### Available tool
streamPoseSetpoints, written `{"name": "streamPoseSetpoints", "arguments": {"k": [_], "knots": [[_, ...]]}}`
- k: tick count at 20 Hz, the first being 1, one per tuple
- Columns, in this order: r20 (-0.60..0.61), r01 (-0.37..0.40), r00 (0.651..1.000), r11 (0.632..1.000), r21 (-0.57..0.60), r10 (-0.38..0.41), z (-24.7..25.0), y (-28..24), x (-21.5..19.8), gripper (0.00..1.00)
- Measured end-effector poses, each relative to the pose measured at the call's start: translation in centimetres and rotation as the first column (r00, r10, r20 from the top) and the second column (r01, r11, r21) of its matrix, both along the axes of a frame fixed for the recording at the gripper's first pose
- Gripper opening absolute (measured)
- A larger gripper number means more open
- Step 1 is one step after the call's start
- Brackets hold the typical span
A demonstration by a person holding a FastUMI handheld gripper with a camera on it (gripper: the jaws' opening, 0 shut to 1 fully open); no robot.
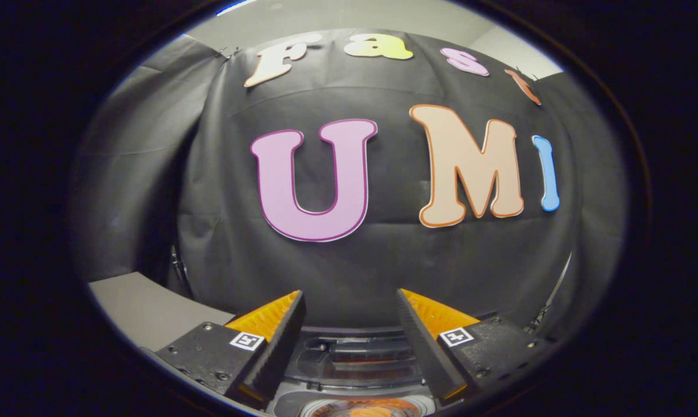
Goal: Put the clothes into the washing machine and then close the washing machine lid.
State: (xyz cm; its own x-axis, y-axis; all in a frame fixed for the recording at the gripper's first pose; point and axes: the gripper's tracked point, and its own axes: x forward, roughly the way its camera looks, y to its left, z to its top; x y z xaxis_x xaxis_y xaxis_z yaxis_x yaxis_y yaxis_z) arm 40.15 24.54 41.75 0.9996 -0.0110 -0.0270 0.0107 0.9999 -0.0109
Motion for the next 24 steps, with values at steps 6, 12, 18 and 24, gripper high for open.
{"name": "streamPoseSetpoints", "arguments": {"k": [6,12,18,24], "knots": [[-0.055,0.063,0.997,0.998,0.019,-0.061,-2.4,-1.0,4.7,0.95],[-0.124,0.109,0.986,0.994,-0.023,-0.110,-5.2,-2.2,6.7,0.95],[-0.201,0.090,0.974,0.994,-0.063,-0.101,-7.9,-1.5,6.9,0.95],[-0.230,0.070,0.971,0.997,-0.022,-0.073,-8.1,-1.2,6.7,0.95]]}}
